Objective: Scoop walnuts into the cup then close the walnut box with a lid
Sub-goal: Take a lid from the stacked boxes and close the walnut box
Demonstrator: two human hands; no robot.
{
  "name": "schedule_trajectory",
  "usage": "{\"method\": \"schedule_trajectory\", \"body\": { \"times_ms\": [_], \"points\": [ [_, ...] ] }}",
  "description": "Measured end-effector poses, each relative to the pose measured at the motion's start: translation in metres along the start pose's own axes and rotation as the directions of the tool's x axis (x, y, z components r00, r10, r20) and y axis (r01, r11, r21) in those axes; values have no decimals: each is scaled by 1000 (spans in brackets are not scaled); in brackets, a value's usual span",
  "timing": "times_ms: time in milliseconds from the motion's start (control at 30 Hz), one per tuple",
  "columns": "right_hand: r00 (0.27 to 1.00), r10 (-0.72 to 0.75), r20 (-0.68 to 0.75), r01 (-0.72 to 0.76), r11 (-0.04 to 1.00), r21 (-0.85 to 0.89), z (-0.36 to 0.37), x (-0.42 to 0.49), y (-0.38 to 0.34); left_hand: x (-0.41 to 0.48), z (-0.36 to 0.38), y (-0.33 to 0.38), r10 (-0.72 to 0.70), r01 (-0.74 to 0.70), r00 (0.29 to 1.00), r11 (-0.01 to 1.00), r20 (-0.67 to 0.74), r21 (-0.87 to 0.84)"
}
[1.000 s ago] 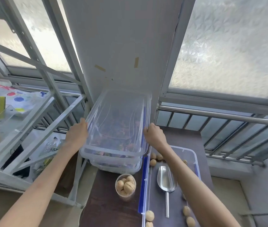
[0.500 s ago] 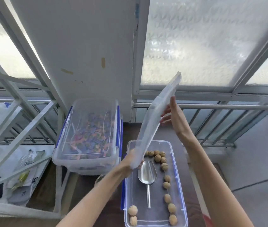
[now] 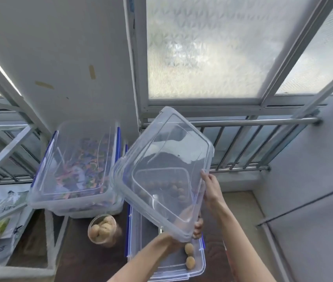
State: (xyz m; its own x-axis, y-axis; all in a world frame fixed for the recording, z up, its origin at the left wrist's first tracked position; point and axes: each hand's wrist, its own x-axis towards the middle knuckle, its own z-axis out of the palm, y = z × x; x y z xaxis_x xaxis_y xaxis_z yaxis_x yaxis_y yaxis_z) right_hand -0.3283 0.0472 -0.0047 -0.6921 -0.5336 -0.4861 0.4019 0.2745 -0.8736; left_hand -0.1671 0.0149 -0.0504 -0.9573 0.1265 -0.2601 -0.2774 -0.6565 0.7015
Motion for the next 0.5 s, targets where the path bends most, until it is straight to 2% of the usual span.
{"method": "schedule_trajectory", "body": {
  "times_ms": [67,100,133,167,200,233,300,433,500],
  "points": [
    [1000,-10,-14,11,999,51,2,-2,2,-9,8,10,-140,143,989,985,46,-91],
    [1000,-25,-7,25,999,44,2,-2,2,-13,6,8,-185,183,983,977,-11,-113],
    [999,-50,15,49,998,28,1,-3,0,-17,-3,4,-166,134,975,971,-150,-199],
    [996,-84,40,84,996,5,-2,-2,0,-26,-6,5,-107,71,963,986,-246,-151],
    [990,-125,63,127,991,-33,-6,-1,-1,-39,-10,9,-18,18,963,1000,-269,-3],
    [983,-162,84,169,982,-89,-13,3,0,-54,-15,20,41,-28,949,999,-314,46],
    [969,-213,125,236,948,-215,-26,12,7,-77,-34,38,144,-143,845,989,-515,41],
    [973,-173,151,221,886,-408,-37,18,44,-109,-53,48,157,-201,728,980,-667,12],
    [974,-148,170,213,850,-481,-36,13,64,-111,-57,33,131,-142,679,989,-722,46]
  ]
}}
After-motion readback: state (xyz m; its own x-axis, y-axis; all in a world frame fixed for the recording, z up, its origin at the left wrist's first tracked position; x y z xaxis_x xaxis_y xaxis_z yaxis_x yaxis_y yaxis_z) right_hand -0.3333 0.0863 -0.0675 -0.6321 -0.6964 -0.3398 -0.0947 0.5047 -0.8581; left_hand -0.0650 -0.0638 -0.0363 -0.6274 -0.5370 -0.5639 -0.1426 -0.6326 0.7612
